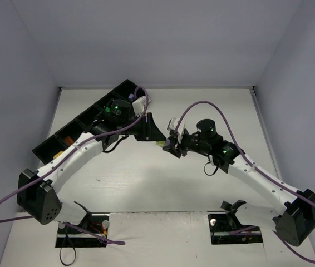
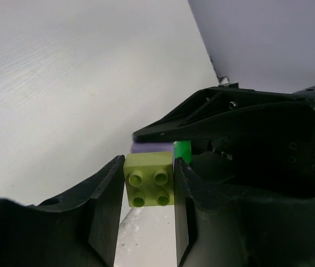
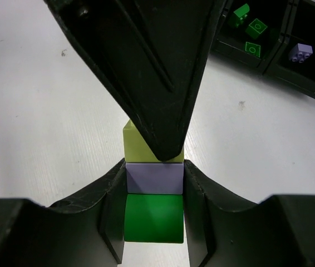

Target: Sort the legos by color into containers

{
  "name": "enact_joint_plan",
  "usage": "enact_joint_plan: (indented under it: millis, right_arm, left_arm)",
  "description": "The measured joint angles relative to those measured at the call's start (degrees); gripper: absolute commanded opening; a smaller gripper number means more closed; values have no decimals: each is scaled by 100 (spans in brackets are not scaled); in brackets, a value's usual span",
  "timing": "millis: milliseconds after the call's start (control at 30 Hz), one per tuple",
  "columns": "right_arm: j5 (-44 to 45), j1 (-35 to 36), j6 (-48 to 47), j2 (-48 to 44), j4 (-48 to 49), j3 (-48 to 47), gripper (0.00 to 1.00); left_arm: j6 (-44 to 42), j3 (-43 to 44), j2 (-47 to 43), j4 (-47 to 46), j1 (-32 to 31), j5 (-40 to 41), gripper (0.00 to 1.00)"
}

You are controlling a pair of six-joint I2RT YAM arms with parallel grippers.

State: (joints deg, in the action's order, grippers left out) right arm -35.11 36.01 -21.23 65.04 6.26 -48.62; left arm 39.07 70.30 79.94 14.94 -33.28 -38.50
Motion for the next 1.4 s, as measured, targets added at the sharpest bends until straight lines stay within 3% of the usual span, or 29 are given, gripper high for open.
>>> enact_joint_plan:
  millis: [400, 600, 800, 833, 867, 967, 1067, 1233, 1400]
  right_arm:
    - [570, -2, 11, -103, -238, 507, 0]
    - [623, -2, 17, -107, -238, 507, 0]
    - [621, -2, 37, -107, -245, 501, 0]
    - [619, -2, 39, -107, -245, 498, 0]
    - [619, -2, 39, -107, -256, 492, 0]
    - [616, -2, 42, -107, -302, 433, 0]
    - [614, -2, 39, -107, -315, 354, 1]
    - [505, -2, 33, -105, -313, 249, 2]
    - [424, -2, -11, -28, -321, 129, 2]
  left_arm:
    - [-684, 476, 4, 868, 1993, -181, 0]
    - [-1204, 905, 468, 1226, 2577, 1469, 2]
    - [-1532, 1462, 1954, 1309, 3115, 3053, 6]
    - [-1569, 1558, 2192, 1311, 3158, 3209, 9]
    - [-1604, 1631, 2396, 1311, 3187, 3351, 21]
    - [-1703, 1792, 2894, 1331, 3206, 3650, 40]
    - [-1784, 1880, 3077, 1340, 3206, 3764, 55]
    - [-1810, 1858, 2841, 1338, 3176, 3720, 63]
    - [-1727, 1427, 1786, 1364, 2962, 3123, 66]
